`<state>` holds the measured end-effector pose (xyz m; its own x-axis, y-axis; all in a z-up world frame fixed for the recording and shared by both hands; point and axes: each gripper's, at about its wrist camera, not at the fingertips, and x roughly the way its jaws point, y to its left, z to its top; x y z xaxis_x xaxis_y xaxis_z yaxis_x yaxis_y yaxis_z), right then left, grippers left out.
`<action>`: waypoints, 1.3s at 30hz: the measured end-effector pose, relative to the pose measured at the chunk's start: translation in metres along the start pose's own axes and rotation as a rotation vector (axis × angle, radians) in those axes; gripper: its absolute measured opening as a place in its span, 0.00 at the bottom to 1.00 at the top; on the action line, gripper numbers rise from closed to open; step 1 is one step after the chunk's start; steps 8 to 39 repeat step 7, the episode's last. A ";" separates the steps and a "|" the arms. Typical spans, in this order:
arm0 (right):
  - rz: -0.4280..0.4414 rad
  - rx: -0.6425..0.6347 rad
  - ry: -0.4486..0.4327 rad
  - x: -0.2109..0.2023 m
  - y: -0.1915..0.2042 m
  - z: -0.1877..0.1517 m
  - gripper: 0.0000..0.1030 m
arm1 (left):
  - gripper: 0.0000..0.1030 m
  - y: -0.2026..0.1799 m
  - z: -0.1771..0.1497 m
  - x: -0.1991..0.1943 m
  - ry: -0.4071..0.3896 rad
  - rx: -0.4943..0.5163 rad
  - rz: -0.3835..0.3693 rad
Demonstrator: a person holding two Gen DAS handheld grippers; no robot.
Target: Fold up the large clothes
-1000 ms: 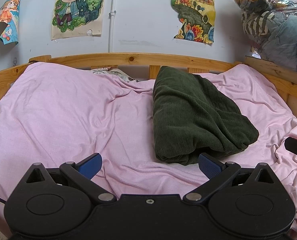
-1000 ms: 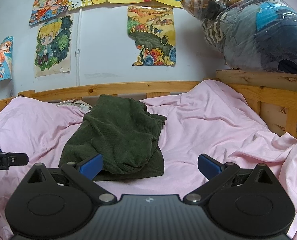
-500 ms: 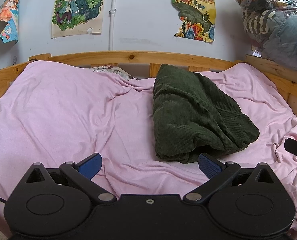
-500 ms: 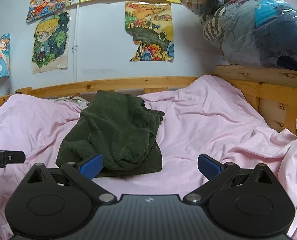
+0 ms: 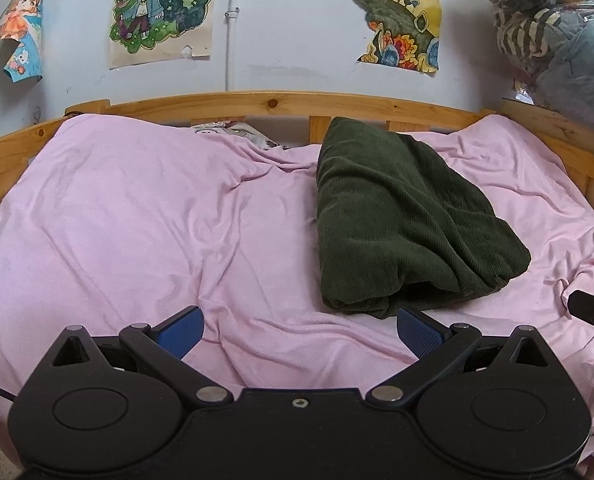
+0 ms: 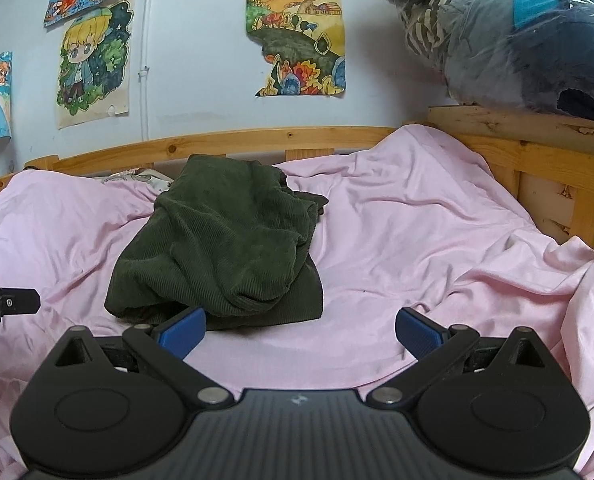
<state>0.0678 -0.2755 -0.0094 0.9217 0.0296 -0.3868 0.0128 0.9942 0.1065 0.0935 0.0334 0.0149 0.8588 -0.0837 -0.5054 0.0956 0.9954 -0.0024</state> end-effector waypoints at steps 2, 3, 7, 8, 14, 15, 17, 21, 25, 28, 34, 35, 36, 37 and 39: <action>0.000 0.000 0.000 0.000 0.000 0.000 1.00 | 0.99 0.001 0.000 0.001 0.004 -0.003 0.003; -0.001 0.000 0.000 0.000 0.000 0.000 1.00 | 0.99 0.001 0.001 0.001 0.005 -0.004 0.004; -0.002 0.001 0.012 0.002 0.000 0.000 1.00 | 0.99 0.000 0.001 0.002 0.008 -0.004 0.006; -0.002 0.001 0.012 0.002 0.000 0.000 1.00 | 0.99 0.000 0.001 0.002 0.008 -0.004 0.006; -0.002 0.001 0.012 0.002 0.000 0.000 1.00 | 0.99 0.000 0.001 0.002 0.008 -0.004 0.006; -0.002 0.001 0.012 0.002 0.000 0.000 1.00 | 0.99 0.000 0.001 0.002 0.008 -0.004 0.006; -0.002 0.001 0.012 0.002 0.000 0.000 1.00 | 0.99 0.000 0.001 0.002 0.008 -0.004 0.006; -0.002 0.001 0.012 0.002 0.000 0.000 1.00 | 0.99 0.000 0.001 0.002 0.008 -0.004 0.006; -0.002 0.001 0.012 0.002 0.000 0.000 1.00 | 0.99 0.000 0.001 0.002 0.008 -0.004 0.006; -0.002 0.001 0.012 0.002 0.000 0.000 1.00 | 0.99 0.000 0.001 0.002 0.008 -0.004 0.006; -0.002 0.001 0.012 0.002 0.000 0.000 1.00 | 0.99 0.000 0.001 0.002 0.008 -0.004 0.006; -0.002 0.001 0.012 0.002 0.000 0.000 1.00 | 0.99 0.000 0.001 0.002 0.008 -0.004 0.006; -0.002 0.001 0.012 0.002 0.000 0.000 1.00 | 0.99 0.000 0.001 0.002 0.008 -0.004 0.006; -0.002 0.001 0.012 0.002 0.000 0.000 1.00 | 0.99 0.000 0.001 0.002 0.008 -0.004 0.006; -0.002 0.001 0.012 0.002 0.000 0.000 1.00 | 0.99 0.000 0.001 0.002 0.008 -0.004 0.006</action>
